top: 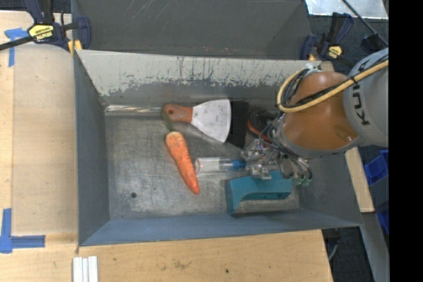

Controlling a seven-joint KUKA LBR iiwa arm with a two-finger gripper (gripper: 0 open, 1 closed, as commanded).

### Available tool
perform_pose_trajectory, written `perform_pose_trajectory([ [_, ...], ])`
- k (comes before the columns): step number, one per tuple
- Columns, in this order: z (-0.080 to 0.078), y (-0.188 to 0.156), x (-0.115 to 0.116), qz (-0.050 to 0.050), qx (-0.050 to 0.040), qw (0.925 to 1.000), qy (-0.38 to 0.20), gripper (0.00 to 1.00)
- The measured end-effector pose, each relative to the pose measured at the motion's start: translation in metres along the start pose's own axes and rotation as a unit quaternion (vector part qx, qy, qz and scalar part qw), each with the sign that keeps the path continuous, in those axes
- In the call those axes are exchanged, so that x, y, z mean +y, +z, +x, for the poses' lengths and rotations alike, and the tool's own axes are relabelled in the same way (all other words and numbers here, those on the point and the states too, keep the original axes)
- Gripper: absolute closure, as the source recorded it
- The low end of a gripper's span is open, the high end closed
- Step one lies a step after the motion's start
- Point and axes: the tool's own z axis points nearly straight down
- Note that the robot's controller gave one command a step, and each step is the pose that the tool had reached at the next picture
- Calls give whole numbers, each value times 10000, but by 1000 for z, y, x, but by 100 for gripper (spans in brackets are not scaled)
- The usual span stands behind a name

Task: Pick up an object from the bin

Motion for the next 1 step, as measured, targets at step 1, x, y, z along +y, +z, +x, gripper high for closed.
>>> perform_pose_trajectory([
  [1,3,-3,0,-7,85,10000,1,100],
])
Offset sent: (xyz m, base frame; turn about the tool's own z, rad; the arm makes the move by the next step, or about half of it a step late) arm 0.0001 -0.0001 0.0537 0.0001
